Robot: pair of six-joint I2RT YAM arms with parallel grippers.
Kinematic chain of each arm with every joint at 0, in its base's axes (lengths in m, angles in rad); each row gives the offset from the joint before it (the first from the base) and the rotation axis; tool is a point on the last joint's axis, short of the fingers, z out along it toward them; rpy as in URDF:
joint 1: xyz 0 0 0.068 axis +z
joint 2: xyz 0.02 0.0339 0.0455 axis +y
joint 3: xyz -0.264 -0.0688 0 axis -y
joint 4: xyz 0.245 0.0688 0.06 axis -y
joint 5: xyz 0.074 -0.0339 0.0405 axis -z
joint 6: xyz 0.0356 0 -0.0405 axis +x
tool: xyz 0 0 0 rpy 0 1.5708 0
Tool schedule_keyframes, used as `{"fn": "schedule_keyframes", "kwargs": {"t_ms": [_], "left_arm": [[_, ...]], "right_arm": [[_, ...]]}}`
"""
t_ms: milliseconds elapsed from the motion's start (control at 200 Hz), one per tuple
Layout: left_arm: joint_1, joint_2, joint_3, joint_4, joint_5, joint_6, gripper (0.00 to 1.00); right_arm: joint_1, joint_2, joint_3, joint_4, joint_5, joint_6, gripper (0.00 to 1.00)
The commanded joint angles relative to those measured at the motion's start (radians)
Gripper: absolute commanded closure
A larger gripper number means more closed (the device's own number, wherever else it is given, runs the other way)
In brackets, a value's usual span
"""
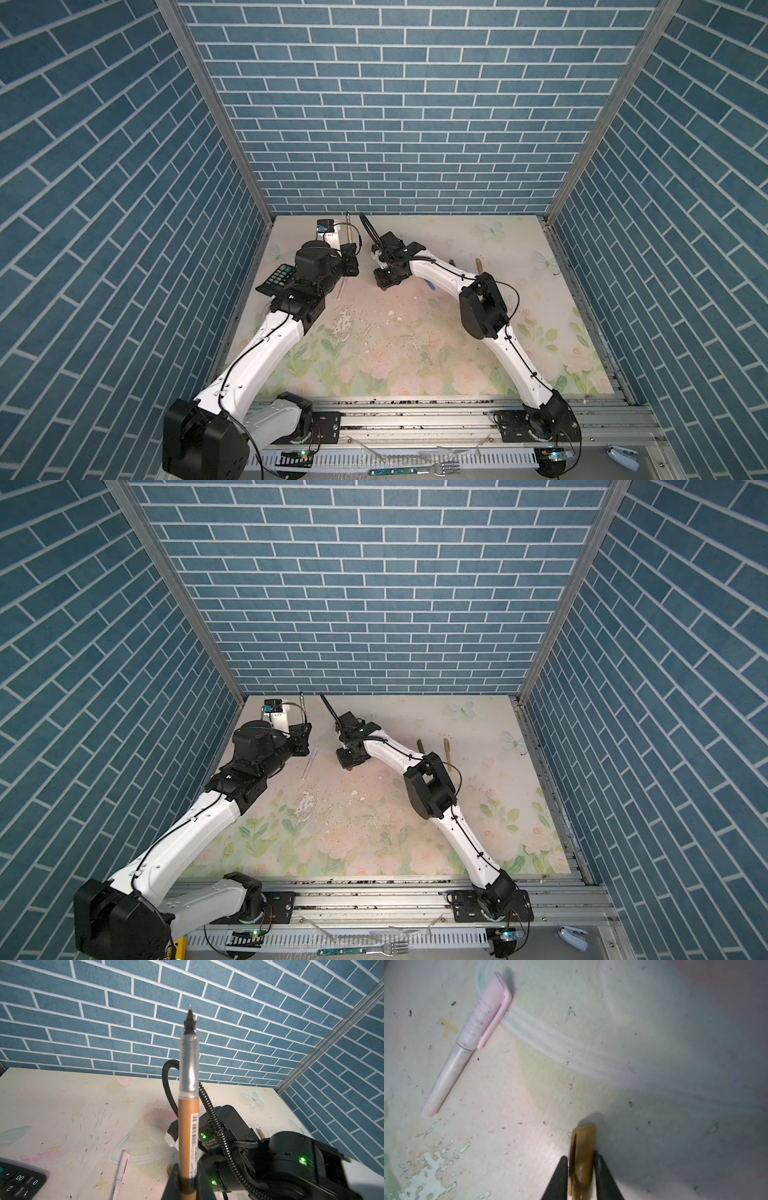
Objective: Insert the pens into the pen caps
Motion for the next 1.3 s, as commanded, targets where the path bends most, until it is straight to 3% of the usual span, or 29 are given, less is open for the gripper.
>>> {"fn": "schedule_keyframes", "kwargs": {"t_ms": [0,365,470,860,1290], "left_arm": [[0.007,0.0,-0.005,0.026,0.009,0.001,1.0],[0.007,0.004,-0.004,0.025,0.013,0.0,1.0],[0.007,0.001,-0.005,0.027,0.012,0.001,1.0],[0.006,-0.007,-0.007,0.031,0.015,0.002,1.0],[0.007,0.001,-0.008,0.037,0.038,-0.011,1.0]], "right_arm": [[0.014,0.05,0.029,-0.055,0.034,0.002,0.76],[0.058,0.094,0.101,-0.11,0.207,-0.026,0.8],[0.059,0.059,0.08,-0.096,0.209,-0.018,0.81],[0.049,-0.198,-0.187,0.067,0.147,0.054,0.82],[0.013,-0.538,-0.799,0.205,0.181,0.235,0.81]]}}
